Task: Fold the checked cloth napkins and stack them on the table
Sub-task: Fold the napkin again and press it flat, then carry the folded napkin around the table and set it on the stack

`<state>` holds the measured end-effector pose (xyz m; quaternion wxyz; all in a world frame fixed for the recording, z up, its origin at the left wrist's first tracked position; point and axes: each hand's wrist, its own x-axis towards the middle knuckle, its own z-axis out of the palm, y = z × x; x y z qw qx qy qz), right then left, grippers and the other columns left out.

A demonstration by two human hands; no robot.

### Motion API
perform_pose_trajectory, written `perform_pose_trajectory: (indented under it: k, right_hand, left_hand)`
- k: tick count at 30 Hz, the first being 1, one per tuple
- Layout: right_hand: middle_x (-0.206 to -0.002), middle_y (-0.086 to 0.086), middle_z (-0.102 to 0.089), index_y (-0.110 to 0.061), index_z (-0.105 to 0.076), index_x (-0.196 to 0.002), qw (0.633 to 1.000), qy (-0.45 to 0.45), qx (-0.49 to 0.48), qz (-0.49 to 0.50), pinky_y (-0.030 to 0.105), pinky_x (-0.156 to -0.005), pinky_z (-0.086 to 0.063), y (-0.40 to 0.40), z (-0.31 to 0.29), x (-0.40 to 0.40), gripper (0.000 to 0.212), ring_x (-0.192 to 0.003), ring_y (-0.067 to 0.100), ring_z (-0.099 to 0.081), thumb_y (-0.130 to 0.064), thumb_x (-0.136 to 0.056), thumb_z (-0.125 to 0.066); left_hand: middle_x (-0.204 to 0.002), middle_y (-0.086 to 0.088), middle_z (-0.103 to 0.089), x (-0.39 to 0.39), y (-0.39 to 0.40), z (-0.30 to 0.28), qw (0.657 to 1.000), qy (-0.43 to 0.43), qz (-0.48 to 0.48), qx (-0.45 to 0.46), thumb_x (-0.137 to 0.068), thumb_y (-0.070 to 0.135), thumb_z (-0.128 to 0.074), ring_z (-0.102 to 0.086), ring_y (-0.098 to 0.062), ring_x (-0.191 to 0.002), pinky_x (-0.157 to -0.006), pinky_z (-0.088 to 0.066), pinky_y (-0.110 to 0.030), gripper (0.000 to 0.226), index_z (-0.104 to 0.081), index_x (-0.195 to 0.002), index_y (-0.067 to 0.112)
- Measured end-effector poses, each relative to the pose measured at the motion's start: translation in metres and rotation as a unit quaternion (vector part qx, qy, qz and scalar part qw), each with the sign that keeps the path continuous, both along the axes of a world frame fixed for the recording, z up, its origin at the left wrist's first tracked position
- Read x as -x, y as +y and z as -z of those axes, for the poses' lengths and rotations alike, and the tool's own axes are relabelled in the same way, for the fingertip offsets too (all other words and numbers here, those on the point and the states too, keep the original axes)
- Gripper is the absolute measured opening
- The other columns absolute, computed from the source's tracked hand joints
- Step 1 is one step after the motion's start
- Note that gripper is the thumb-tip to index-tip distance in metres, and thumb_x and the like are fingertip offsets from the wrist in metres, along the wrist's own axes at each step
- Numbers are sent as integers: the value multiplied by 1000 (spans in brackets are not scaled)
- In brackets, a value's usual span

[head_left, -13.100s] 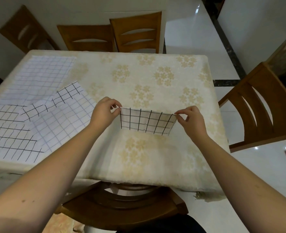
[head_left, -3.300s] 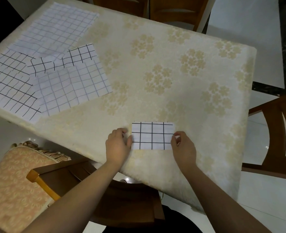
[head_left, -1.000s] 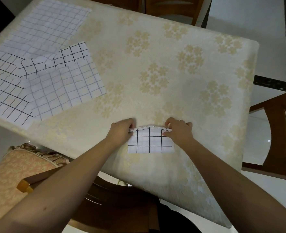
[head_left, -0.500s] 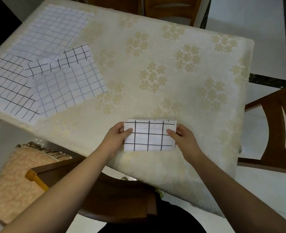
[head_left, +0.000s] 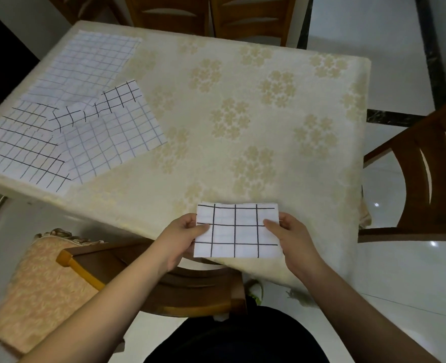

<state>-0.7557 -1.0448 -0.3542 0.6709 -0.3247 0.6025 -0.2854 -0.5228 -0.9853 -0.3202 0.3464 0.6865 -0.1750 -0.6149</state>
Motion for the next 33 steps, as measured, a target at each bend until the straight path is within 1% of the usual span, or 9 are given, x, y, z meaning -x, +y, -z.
perform_pose_trajectory:
  k: [5, 9, 16, 20, 22, 25, 28, 31, 33]
  right_hand:
    - [-101, 0, -75, -21, -67, -109, 1000, 15, 11, -22, 44, -87, -58, 30, -23, -6, 18, -93, 21, -72, -23, -91, -67]
    - [-101, -3, -75, -24, -66, -107, 998, 26, 39, -33, 27, -73, -59, 67, -43, -15, 19, -88, 13, -73, -14, -91, -65]
    - [-98, 5, -76, -15, -68, -108, 998, 28, 42, 32, 56, -82, -57, 139, -67, -32, 20, -91, 33, -72, -7, -89, -66]
    - [-100, 8, -76, -11, -67, -111, 995, 26, 65, 74, 45, -75, -60, 177, -74, -24, 22, -91, 30, -72, -5, -90, -64]
    - [-98, 6, -76, -11, -67, -111, 992, 30, 78, 99, 28, -67, -57, 196, -77, -15, 23, -88, 20, -73, -2, -89, -64]
    - [-95, 3, -77, -13, -66, -111, 987, 34, 78, 139, 25, -69, -55, 225, -80, 0, 26, -88, 16, -73, 0, -88, -64]
    - [-98, 4, -76, -14, -66, -113, 983, 38, 75, 164, 31, -77, -55, 249, -82, 15, 29, -92, 19, -72, 0, -88, -64]
    - [-98, 4, -76, -15, -66, -113, 978, 37, 72, 192, 29, -73, -55, 265, -85, 32, 29, -90, 18, -73, 0, -89, -63]
    - [-98, 4, -76, -15, -66, -112, 975, 37, 72, 208, 27, -69, -55, 273, -87, 45, 28, -90, 18, -73, 0, -89, -63]
  left_hand:
    - [-104, -9, -74, -4, 28, -17, 998, 9, -9, 53, -96, 8, -57, -72, -18, -80, -49, -51, -24, 18, -63, -113, 9]
    - [-97, -11, -75, -16, 53, -22, 995, 59, -40, 75, -94, 4, -57, -72, -22, -80, -53, -58, -30, 19, -64, -112, 6]
    - [-97, -18, -72, -36, 105, -32, 989, 73, -23, 125, -94, 3, -58, -70, -27, -82, -72, -58, -34, 16, -62, -109, 7]
    - [-106, -13, -73, -35, 126, -40, 987, 82, 74, 120, -94, 1, -57, -73, -21, -85, -62, -57, -28, 32, -54, -124, 9]
    - [-107, -17, -71, -28, 132, -46, 983, 79, 113, 122, -94, -2, -55, -72, -15, -69, -46, -50, -19, 32, -53, -124, 9]
    - [-103, -18, -72, -13, 140, -52, 977, 66, 158, 129, -94, -2, -56, -70, -17, -66, -36, -42, -15, 31, -54, -123, 8]
    - [-101, -13, -74, 3, 146, -55, 969, 47, 193, 144, -93, 2, -60, -71, -30, -88, -46, -49, -19, 32, -56, -123, 11]
    - [-100, -15, -74, 21, 149, -57, 963, 38, 221, 151, -93, 5, -60, -70, -31, -95, -71, -58, -36, 30, -58, -121, 13]
    - [-98, -19, -72, 36, 150, -59, 960, 37, 232, 149, -95, 7, -58, -70, -30, -96, -71, -58, -32, 25, -60, -119, 13]
